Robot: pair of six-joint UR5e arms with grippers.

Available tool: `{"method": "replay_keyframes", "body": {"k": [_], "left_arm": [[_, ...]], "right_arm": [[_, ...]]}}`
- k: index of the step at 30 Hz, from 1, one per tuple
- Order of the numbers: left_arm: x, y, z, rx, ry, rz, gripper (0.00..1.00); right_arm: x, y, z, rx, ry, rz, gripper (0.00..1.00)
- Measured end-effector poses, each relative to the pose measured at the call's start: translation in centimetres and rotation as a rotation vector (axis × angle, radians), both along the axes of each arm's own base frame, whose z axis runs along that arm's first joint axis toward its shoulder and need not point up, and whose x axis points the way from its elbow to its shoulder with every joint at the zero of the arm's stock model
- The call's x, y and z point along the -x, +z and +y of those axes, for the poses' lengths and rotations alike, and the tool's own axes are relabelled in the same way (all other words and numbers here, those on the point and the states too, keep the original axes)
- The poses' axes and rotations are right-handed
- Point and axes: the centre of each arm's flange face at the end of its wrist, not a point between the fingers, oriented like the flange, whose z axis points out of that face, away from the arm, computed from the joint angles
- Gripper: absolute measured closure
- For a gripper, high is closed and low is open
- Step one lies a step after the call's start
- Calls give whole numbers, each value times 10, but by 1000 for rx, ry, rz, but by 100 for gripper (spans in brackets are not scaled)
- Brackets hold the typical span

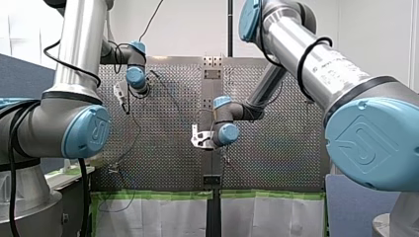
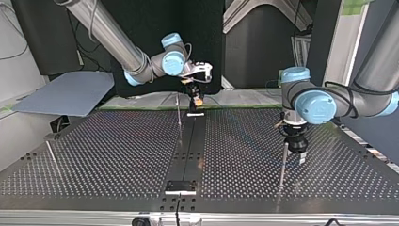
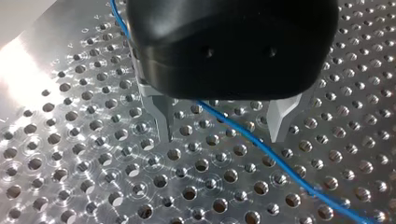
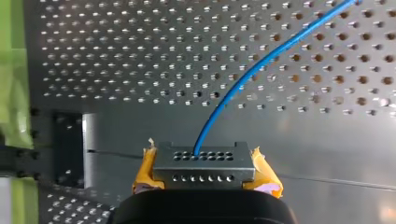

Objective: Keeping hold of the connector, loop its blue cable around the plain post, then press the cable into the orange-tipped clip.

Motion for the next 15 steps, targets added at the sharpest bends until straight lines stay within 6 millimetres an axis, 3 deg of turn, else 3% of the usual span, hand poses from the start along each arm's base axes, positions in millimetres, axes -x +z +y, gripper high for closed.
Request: {"method": "replay_keyframes", "body": {"k": [9, 15], "left_arm": [[1, 0, -3, 0, -4, 2, 0], [2, 0, -6, -2, -3, 4, 0]], "right_arm": [[4, -31, 3, -24, -7, 23, 100], [10, -71, 7, -59, -19, 72, 100]]}}
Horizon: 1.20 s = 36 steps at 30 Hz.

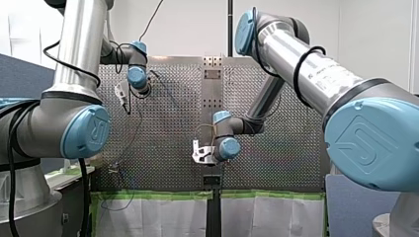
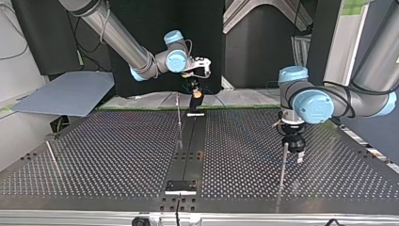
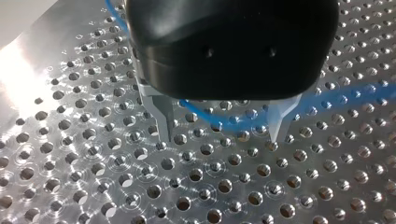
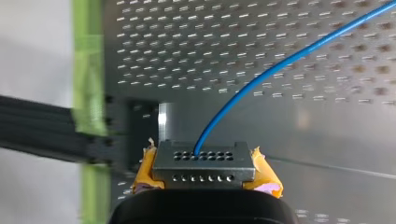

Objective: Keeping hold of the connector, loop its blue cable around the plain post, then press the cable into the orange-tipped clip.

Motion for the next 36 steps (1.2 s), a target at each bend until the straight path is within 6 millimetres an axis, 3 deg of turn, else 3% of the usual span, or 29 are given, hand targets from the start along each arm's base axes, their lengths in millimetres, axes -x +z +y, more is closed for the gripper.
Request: {"method": "replay_keyframes", "body": {"k": [13, 29, 36], "left_arm": [[1, 0, 0, -3, 24, 0, 0], [0, 1, 3, 0, 28, -5, 0], [0, 0, 4, 0, 31, -4, 0]], "right_arm": [[7, -52, 8, -37, -10, 36, 100], [32, -147, 14, -72, -95, 61, 100], [42, -171, 15, -88, -111, 63, 100]]}}
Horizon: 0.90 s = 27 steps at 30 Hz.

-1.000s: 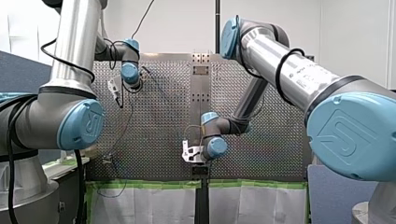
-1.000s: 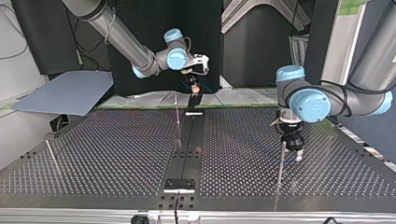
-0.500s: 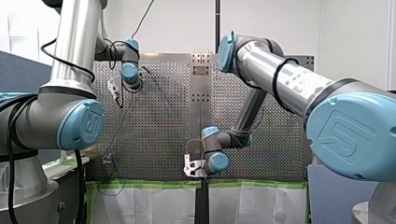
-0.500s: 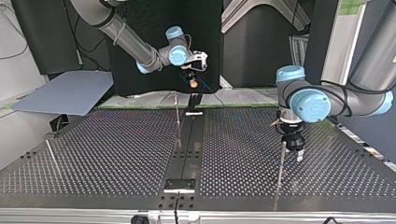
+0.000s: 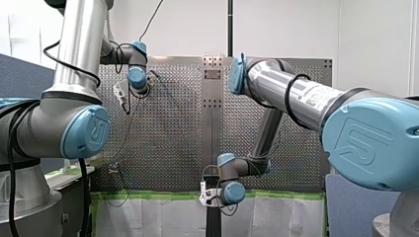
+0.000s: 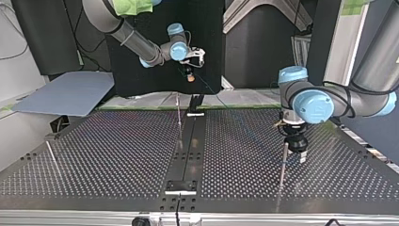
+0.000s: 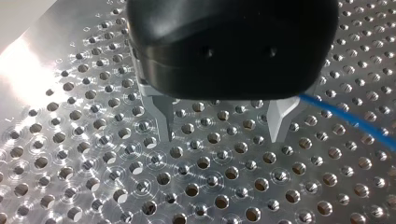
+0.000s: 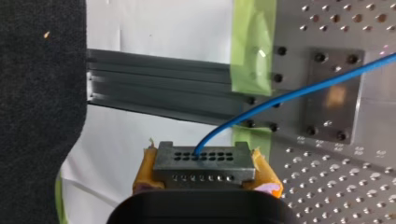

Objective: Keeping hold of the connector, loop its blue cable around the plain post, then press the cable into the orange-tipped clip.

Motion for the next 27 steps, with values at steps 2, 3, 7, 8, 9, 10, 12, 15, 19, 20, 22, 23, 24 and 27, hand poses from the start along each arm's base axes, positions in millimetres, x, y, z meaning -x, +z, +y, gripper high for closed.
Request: {"method": "replay_keyframes", "body": {"k": [2, 3, 7, 8, 9, 10, 12, 15, 19, 20, 22, 23, 24, 27], "left_arm": [[0, 0, 0, 0, 0, 1, 0], [0, 0, -1, 0, -1, 1, 0], [0, 0, -1, 0, -2, 1, 0], [0, 0, -1, 0, -2, 1, 0], [0, 0, -1, 0, -2, 1, 0], [0, 0, -1, 0, -2, 1, 0], [0, 0, -2, 0, -3, 1, 0], [0, 0, -2, 0, -4, 1, 0], [1, 0, -2, 0, -4, 1, 0], [1, 0, -3, 0, -5, 2, 0], [1, 0, -3, 0, -5, 2, 0], [1, 0, -3, 0, -5, 2, 0], [1, 0, -3, 0, -5, 2, 0], [1, 0, -3, 0, -5, 2, 0]], "right_arm": [[2, -4, 0, -3, -3, 2, 100], [3, -5, 0, -5, -5, 3, 100], [6, -10, 0, -9, -9, 6, 100], [6, -10, -1, -9, -10, 7, 100], [7, -11, -1, -10, -10, 7, 100], [7, -12, -1, -10, -11, 7, 100], [9, -14, -1, -12, -16, 11, 100], [13, -16, -2, -10, -33, 21, 100], [23, -20, -1, -3, -69, 37, 100], [27, -21, 0, -1, -81, 42, 100], [33, -24, 2, 4, -98, 49, 100], [37, -25, 4, 8, -110, 53, 100], [39, -25, 5, 13, -120, 54, 100], [48, -22, 7, 31, -152, 55, 100]]}}
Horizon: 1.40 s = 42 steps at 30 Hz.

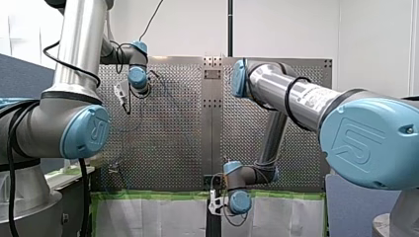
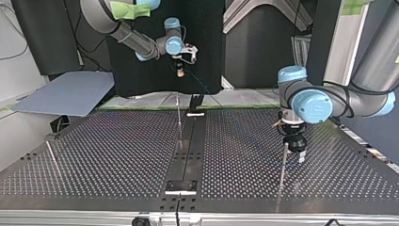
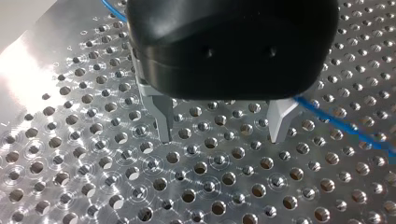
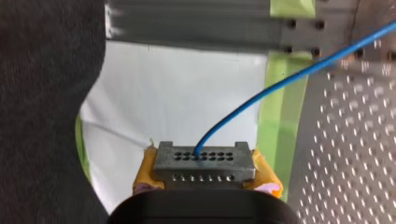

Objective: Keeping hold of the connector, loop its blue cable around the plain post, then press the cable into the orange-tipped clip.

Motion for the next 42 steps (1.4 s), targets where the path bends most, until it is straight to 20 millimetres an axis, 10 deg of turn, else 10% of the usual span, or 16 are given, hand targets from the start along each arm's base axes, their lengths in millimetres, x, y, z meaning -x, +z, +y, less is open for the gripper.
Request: {"method": "replay_keyframes", "body": {"k": [42], "left_arm": [[2, -1, 1, 54, 24, 4, 0]], "right_arm": [[49, 136, 46, 223, -114, -138, 100]]}}
